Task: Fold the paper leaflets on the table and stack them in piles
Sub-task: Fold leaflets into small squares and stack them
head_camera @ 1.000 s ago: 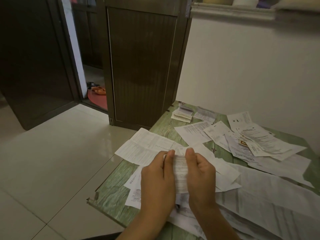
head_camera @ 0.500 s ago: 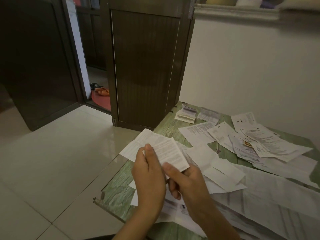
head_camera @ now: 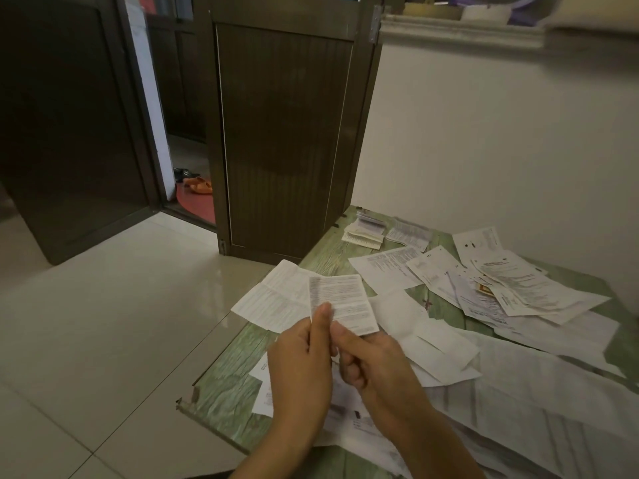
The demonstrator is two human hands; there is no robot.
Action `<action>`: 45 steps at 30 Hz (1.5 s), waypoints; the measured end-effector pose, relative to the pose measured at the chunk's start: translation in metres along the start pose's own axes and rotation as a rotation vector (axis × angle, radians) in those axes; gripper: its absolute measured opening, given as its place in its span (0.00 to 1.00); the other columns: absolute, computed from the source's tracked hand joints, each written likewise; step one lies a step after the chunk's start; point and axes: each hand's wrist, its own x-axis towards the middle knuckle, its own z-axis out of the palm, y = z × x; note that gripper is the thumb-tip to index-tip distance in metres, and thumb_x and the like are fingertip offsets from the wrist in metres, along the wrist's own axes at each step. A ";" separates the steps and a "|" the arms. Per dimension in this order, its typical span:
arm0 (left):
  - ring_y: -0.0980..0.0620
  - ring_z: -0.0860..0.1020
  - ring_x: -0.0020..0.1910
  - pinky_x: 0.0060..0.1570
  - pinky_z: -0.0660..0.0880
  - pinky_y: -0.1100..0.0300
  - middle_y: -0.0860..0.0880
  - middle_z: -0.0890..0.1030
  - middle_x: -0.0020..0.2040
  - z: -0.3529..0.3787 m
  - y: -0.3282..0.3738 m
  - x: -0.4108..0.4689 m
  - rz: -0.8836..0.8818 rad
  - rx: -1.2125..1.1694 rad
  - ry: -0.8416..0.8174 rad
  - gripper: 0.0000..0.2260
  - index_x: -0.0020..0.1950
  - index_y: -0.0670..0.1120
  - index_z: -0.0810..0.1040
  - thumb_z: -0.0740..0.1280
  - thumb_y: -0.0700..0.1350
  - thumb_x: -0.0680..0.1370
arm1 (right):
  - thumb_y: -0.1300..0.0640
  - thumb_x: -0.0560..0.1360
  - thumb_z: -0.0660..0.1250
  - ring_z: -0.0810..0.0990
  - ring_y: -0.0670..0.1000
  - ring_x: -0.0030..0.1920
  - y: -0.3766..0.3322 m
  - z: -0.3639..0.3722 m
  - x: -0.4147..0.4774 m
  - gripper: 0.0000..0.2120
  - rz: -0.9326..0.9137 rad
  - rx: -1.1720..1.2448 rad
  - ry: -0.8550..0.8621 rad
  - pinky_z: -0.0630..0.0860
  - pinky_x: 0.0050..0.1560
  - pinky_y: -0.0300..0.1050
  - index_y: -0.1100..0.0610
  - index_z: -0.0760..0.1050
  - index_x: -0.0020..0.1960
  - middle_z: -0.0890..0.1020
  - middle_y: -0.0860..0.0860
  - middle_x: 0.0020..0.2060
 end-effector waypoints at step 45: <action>0.59 0.78 0.31 0.24 0.72 0.67 0.52 0.78 0.30 -0.013 0.011 0.032 0.084 0.039 0.044 0.17 0.33 0.49 0.75 0.56 0.53 0.78 | 0.48 0.71 0.63 0.70 0.47 0.23 -0.008 -0.004 0.003 0.17 -0.108 -0.149 0.109 0.67 0.21 0.37 0.64 0.77 0.44 0.78 0.56 0.28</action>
